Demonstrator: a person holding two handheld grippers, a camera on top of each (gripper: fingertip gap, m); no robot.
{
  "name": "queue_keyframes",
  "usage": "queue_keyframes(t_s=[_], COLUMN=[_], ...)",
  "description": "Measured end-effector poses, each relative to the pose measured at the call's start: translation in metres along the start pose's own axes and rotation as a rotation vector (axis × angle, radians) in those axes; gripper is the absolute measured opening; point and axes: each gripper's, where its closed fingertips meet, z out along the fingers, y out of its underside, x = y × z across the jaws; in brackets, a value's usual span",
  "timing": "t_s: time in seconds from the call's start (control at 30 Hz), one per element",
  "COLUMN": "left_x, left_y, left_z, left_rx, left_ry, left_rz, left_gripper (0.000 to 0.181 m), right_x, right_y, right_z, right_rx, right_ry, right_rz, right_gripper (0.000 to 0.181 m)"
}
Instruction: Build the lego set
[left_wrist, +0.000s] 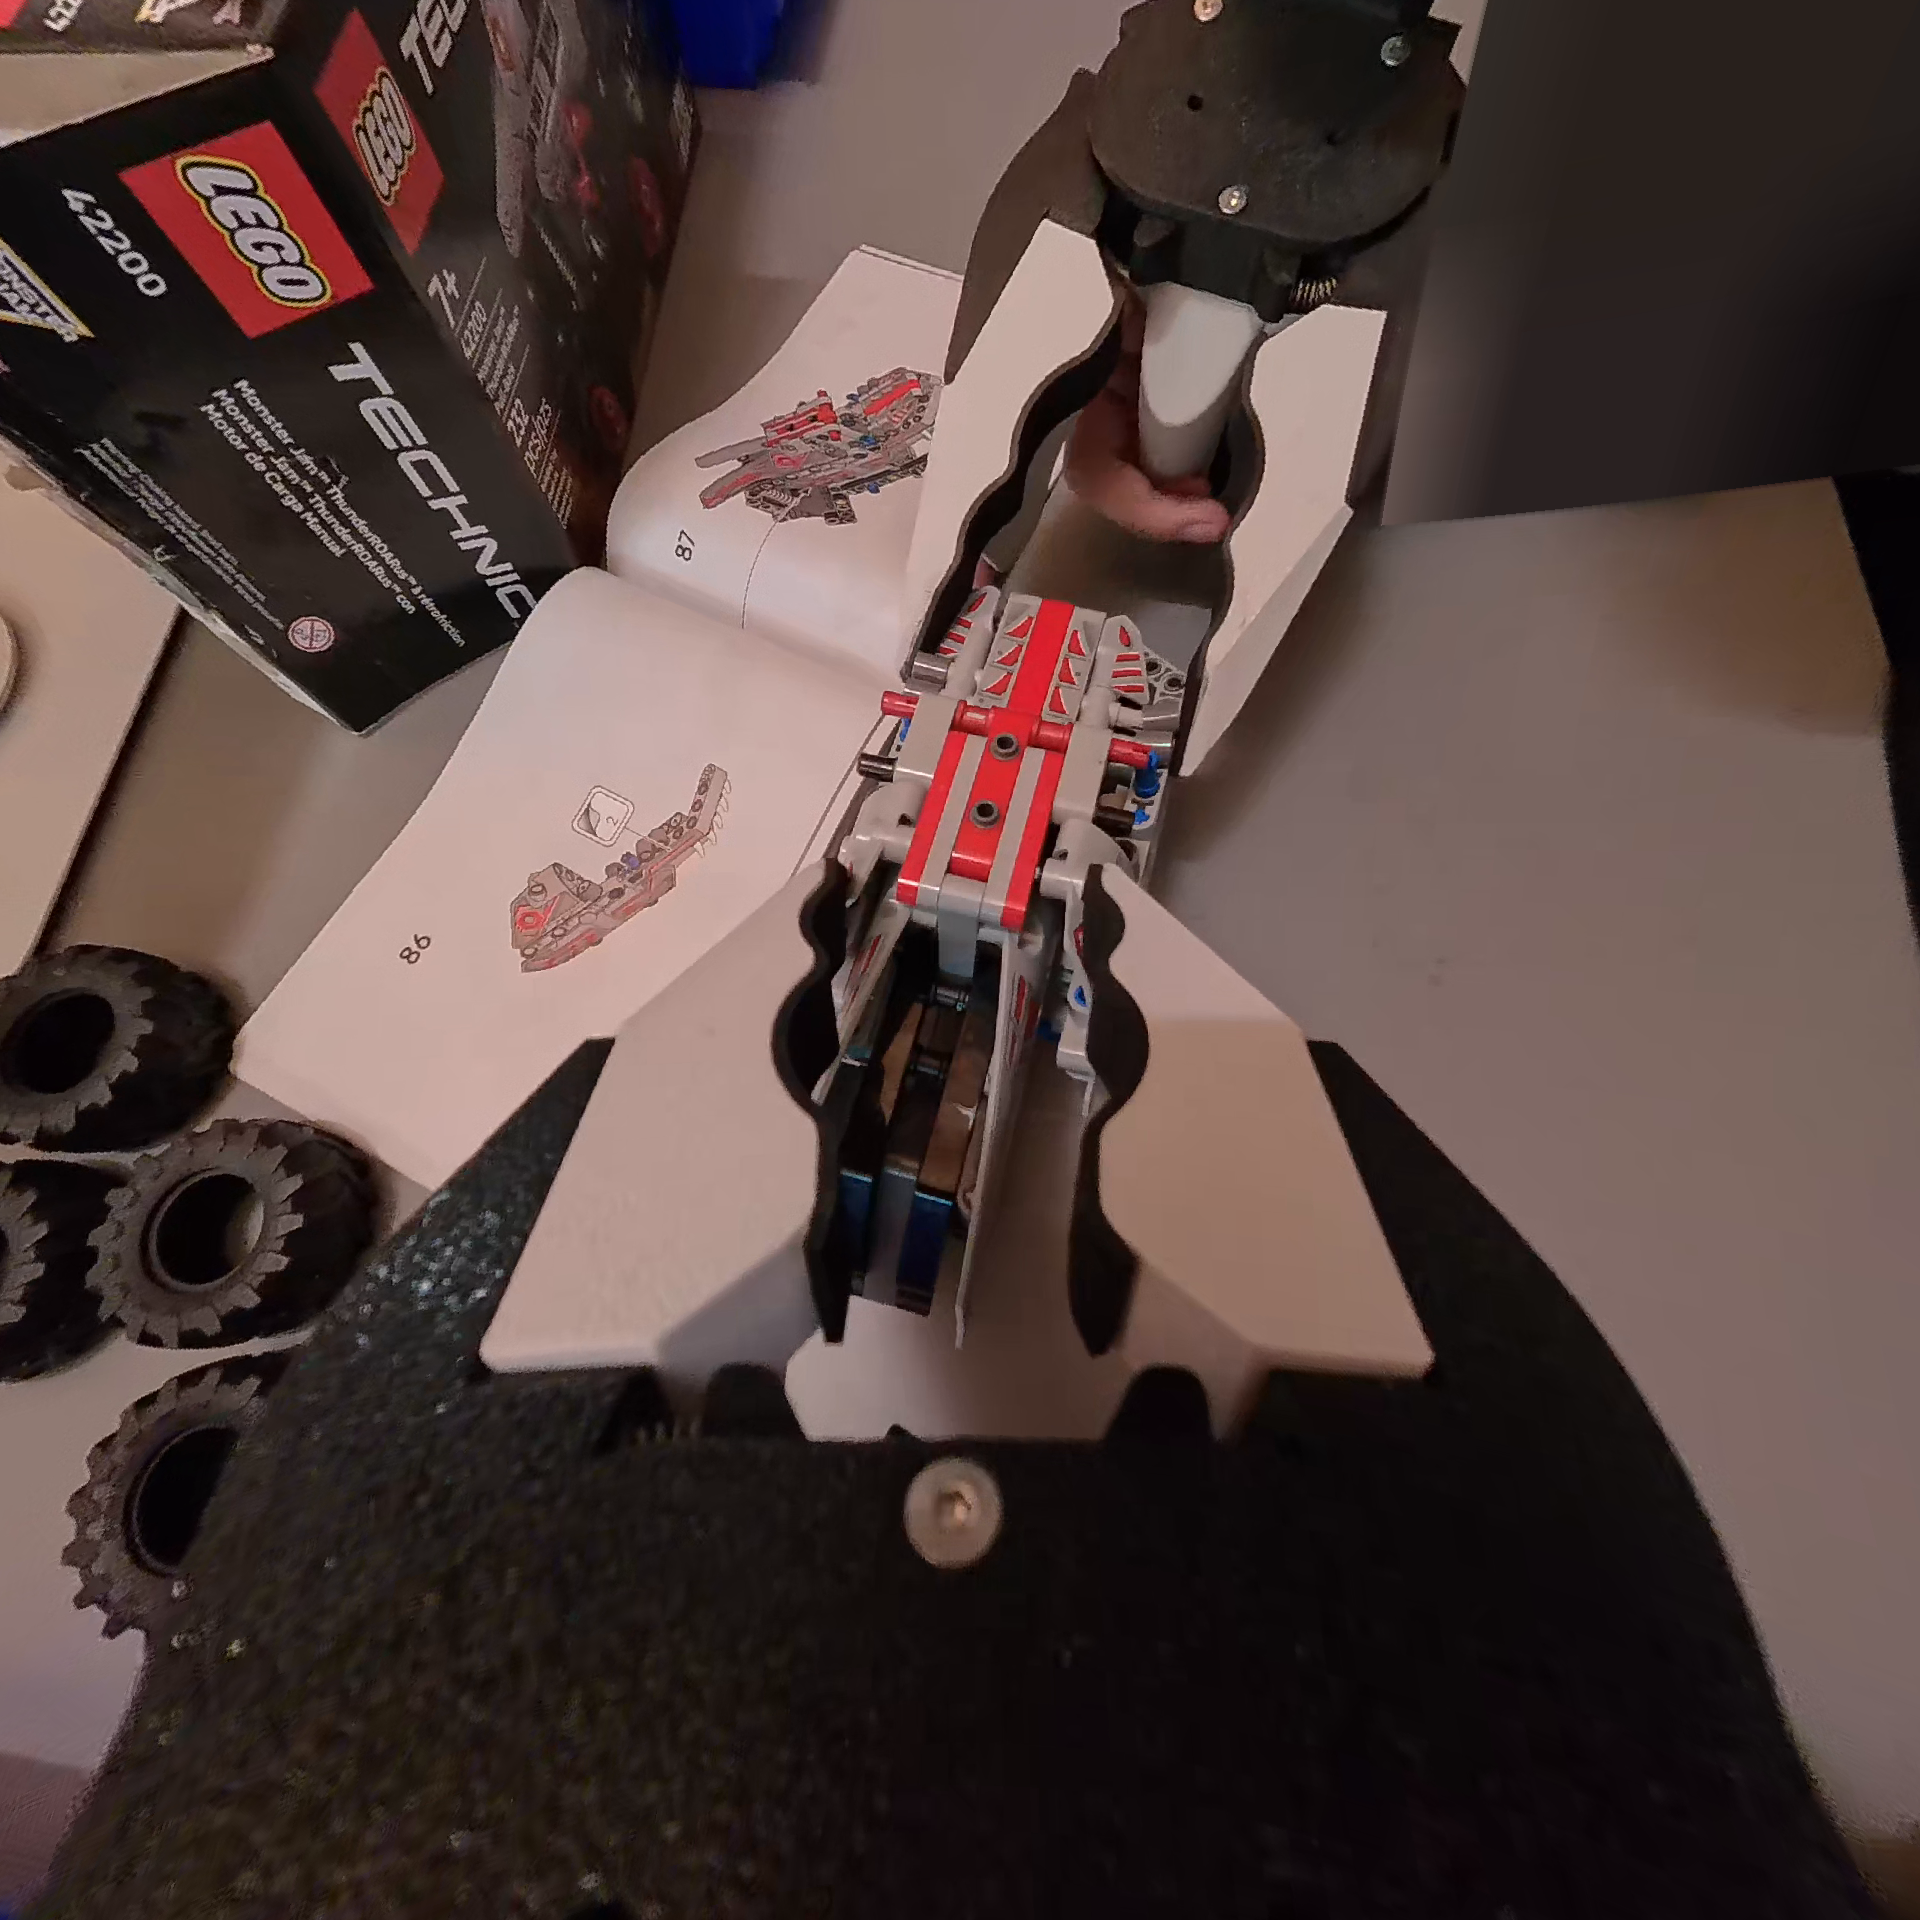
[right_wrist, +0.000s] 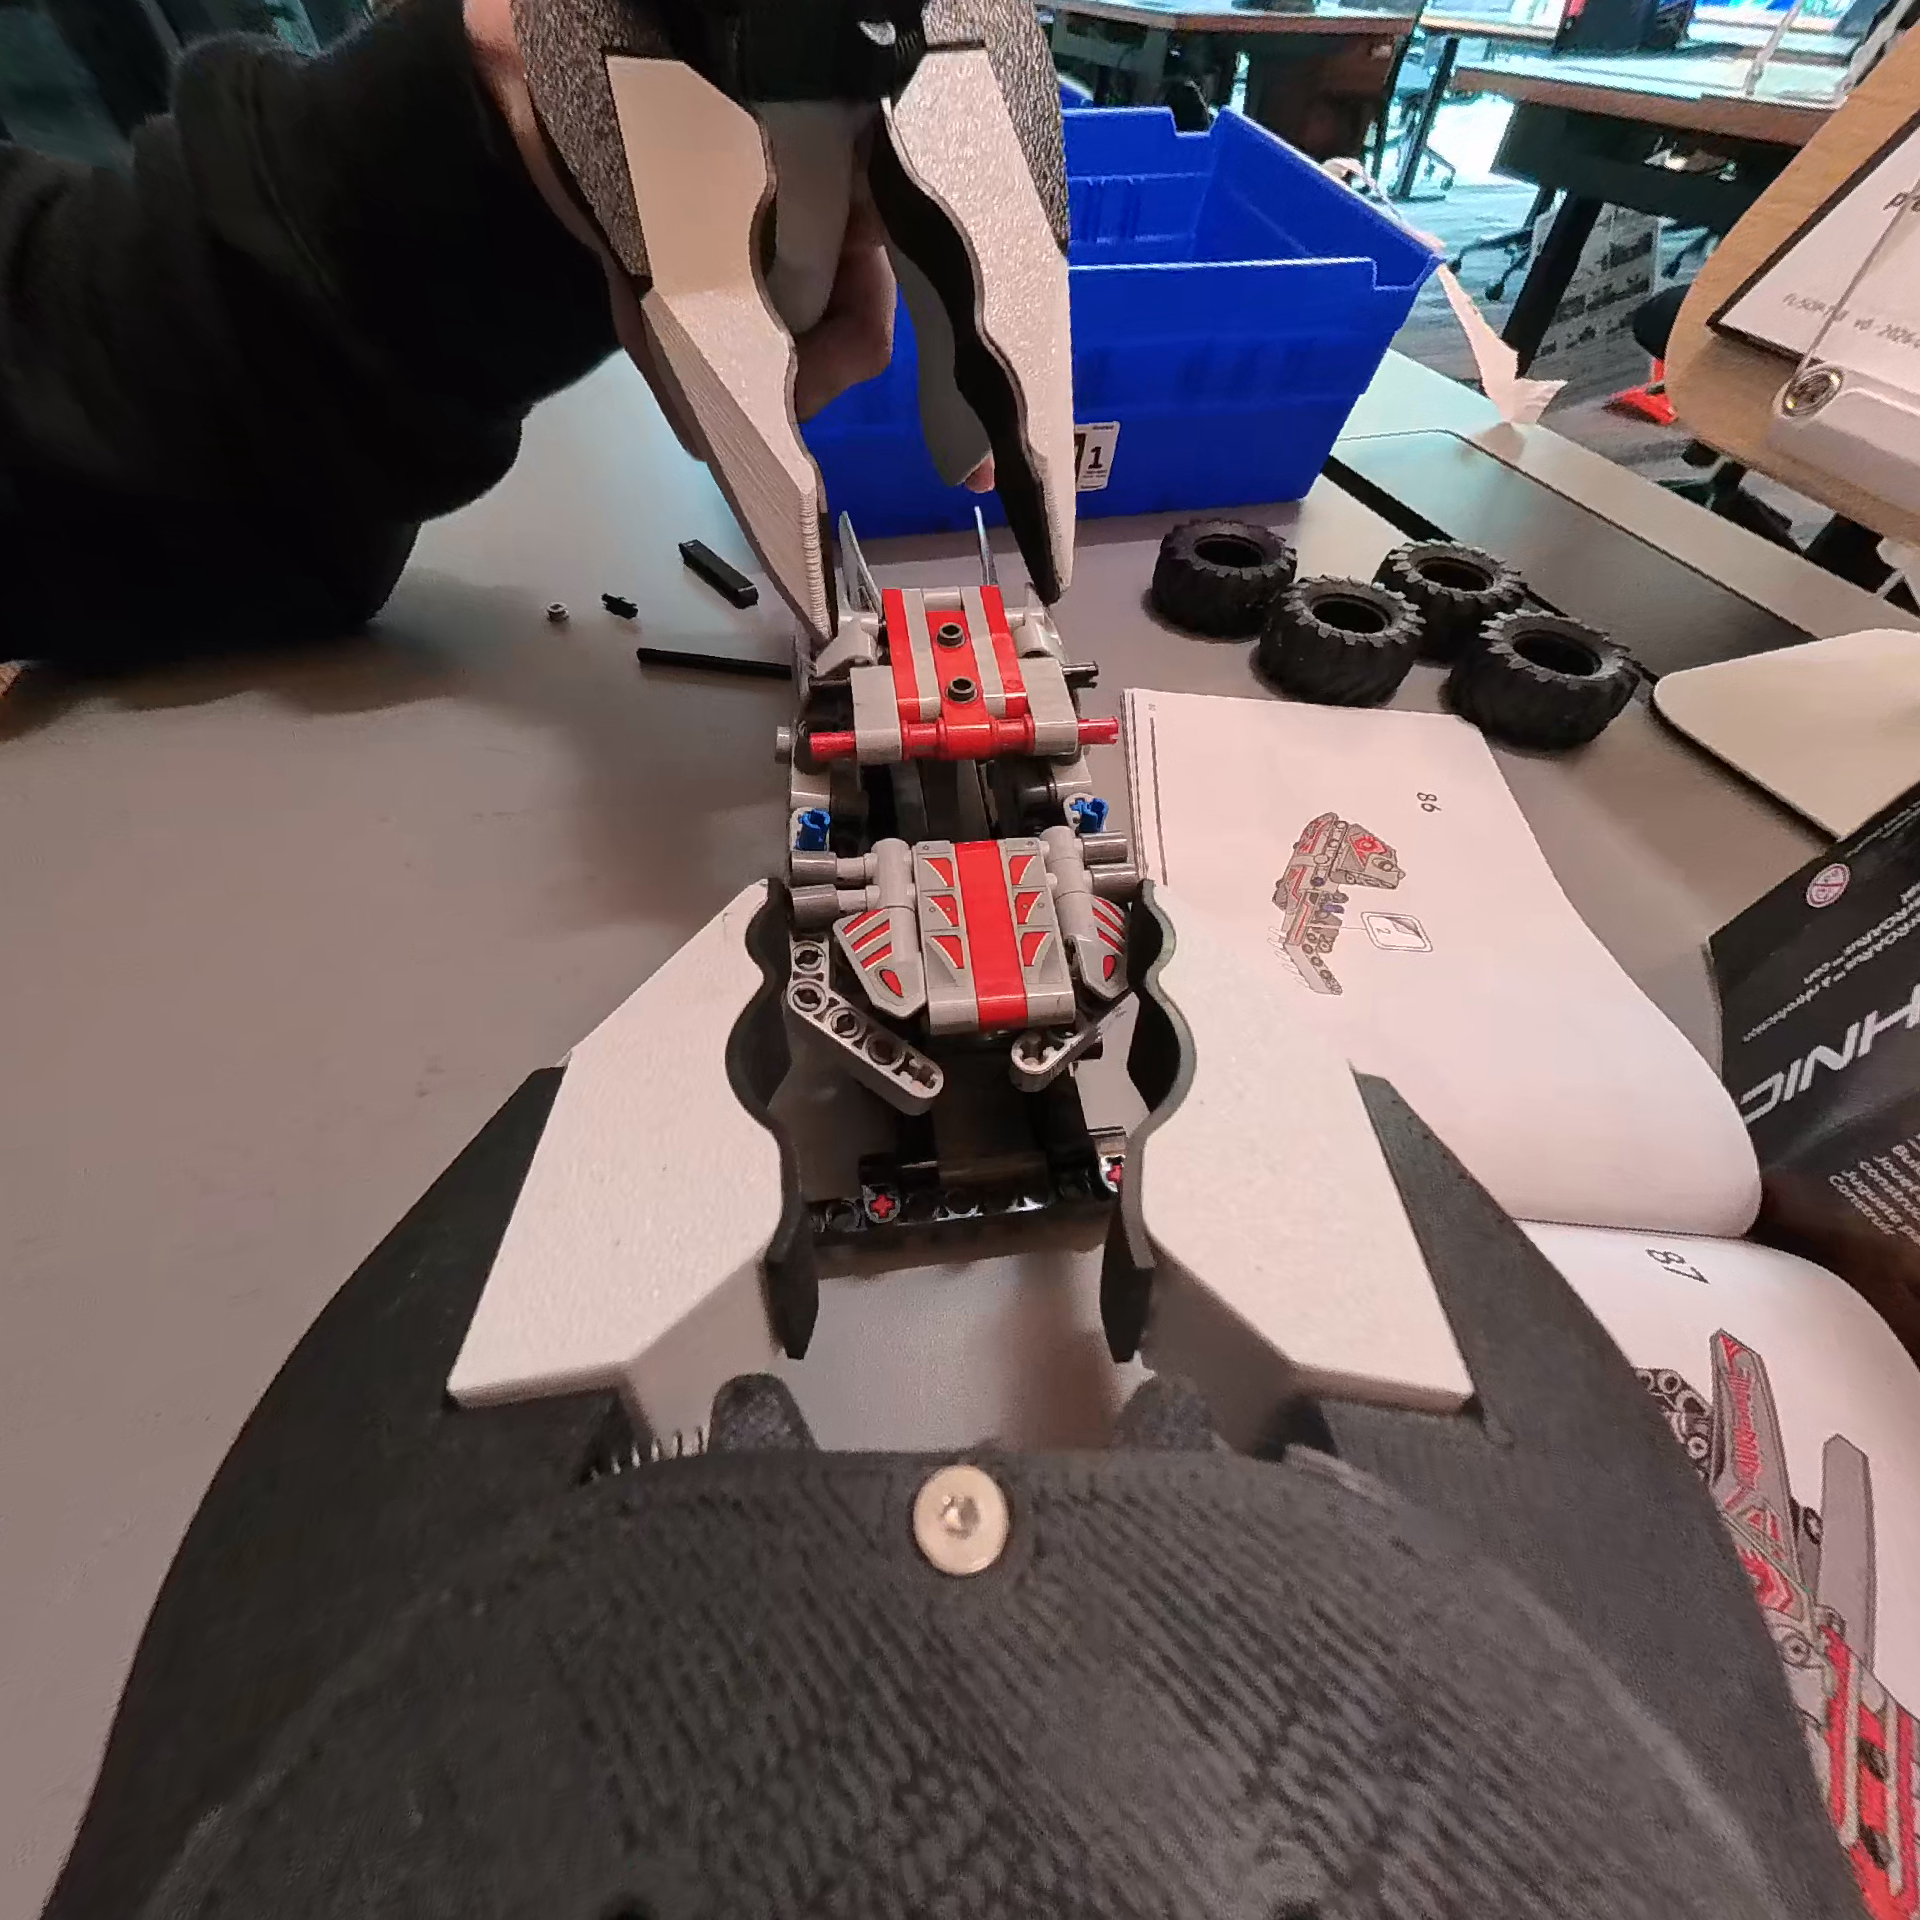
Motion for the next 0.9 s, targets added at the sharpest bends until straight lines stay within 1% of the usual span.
queue_keyframes(t_s=[0.2,0.4,0.57,0.7,0.9], left_x=[-0.001,0.001,0.003,0.005,0.010], left_y=[0.000,-0.001,-0.001,-0.001,-0.002], left_z=[0.000,0.000,0.000,0.000,0.000], left_rx=[0.024,-0.001,0.014,0.020,0.084], left_ry=[0.013,0.007,0.014,0.017,0.057], left_rz=[0.005,0.057,0.076,0.095,0.092], left_gripper=[0.043,0.042,0.042,0.042,0.043], right_x=[0.001,0.000,-0.001,-0.004,-0.009], right_y=[0.000,0.000,0.000,0.000,0.000], right_z=[0.000,0.001,0.003,0.003,0.001], right_rx=[0.009,0.003,-0.017,-0.031,-0.016], right_ry=[-0.010,-0.032,-0.046,-0.021,0.013], right_rz=[0.009,-0.013,-0.029,-0.040,-0.019], right_gripper=[0.065,0.066,0.067,0.066,0.066])
